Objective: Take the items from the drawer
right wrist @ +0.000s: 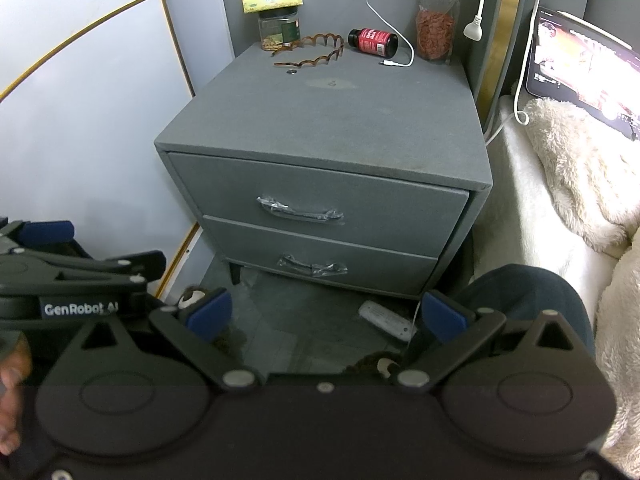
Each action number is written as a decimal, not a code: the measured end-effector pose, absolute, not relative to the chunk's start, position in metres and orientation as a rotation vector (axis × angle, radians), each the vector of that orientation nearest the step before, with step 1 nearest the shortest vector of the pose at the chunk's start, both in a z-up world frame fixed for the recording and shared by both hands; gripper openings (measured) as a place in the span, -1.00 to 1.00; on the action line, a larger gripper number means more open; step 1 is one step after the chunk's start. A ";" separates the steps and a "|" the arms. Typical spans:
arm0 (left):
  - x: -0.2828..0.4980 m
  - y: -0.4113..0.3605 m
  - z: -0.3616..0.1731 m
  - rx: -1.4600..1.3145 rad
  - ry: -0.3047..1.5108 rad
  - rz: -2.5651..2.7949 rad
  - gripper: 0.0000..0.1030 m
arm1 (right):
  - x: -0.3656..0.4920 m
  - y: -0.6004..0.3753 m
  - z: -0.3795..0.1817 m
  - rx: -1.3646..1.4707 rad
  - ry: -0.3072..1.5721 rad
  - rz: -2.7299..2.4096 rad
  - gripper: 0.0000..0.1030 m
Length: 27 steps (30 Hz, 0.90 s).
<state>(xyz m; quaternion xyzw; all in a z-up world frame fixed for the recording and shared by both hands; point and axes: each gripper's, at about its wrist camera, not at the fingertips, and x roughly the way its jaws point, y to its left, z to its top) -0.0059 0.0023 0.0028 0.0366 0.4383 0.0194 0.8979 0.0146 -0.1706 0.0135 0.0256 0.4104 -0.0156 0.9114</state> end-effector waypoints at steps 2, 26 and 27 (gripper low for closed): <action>-0.005 0.002 0.002 0.076 0.908 0.040 1.00 | 0.015 -0.171 0.014 0.053 0.846 -0.032 1.00; -0.003 0.001 0.002 0.073 0.906 0.039 1.00 | 0.015 -0.172 0.013 0.055 0.846 -0.029 1.00; -0.002 0.001 0.002 0.073 0.907 0.039 1.00 | 0.015 -0.172 0.014 0.055 0.846 -0.029 1.00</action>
